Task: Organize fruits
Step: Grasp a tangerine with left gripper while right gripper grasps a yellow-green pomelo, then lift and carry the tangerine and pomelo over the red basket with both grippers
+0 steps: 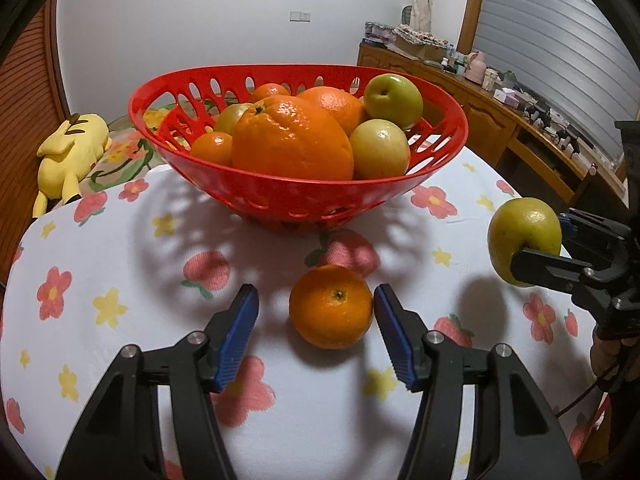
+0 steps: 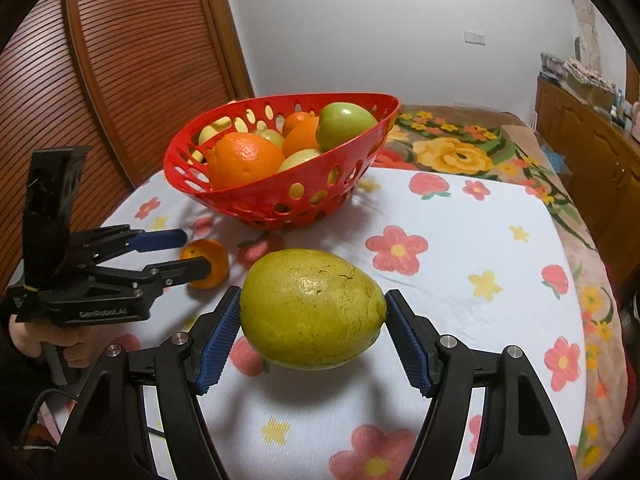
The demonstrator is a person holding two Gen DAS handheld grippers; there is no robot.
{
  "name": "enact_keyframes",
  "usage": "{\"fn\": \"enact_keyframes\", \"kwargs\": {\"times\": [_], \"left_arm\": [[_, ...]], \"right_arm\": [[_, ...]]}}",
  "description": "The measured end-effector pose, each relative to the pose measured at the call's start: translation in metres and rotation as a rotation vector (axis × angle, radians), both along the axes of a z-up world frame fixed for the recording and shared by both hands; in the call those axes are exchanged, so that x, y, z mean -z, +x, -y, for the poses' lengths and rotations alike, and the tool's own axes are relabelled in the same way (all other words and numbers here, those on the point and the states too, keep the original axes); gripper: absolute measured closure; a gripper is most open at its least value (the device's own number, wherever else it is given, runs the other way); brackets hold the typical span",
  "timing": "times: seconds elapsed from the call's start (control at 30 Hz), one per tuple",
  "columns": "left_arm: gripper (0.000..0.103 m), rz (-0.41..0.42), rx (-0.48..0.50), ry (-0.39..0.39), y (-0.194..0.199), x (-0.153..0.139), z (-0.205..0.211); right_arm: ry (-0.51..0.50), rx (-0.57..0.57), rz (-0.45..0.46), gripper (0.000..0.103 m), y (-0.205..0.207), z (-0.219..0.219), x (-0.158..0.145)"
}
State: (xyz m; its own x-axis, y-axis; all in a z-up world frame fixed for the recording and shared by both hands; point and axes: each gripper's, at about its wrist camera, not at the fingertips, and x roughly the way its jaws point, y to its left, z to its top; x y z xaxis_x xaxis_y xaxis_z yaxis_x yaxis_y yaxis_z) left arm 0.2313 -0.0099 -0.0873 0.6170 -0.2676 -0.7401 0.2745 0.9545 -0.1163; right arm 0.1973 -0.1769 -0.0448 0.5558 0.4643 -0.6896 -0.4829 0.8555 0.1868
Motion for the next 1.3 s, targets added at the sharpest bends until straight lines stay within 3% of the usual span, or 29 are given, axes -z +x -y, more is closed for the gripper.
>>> {"fn": "enact_keyframes", "kwargs": {"times": [0.53,0.63,0.77,1.3], "left_arm": [[0.045,-0.045,0.012,0.017,0.009,0.009,0.013],[0.058,-0.061,-0.004,0.016,0.011,0.015,0.011],[0.059,-0.065,-0.012,-0.009,0.004,0.014,0.008],[0.059,0.11,-0.019,-0.02,-0.057,-0.058,0.0]], "right_arm": [[0.009,-0.005,0.007,0.03,-0.01,0.001,-0.002],[0.01,-0.005,0.018,0.03,-0.016,0.002,-0.007],[0.008,0.001,0.04,0.03,-0.027,0.007,-0.018],[0.04,0.024,0.148,0.03,-0.067,0.024,-0.065]]}}
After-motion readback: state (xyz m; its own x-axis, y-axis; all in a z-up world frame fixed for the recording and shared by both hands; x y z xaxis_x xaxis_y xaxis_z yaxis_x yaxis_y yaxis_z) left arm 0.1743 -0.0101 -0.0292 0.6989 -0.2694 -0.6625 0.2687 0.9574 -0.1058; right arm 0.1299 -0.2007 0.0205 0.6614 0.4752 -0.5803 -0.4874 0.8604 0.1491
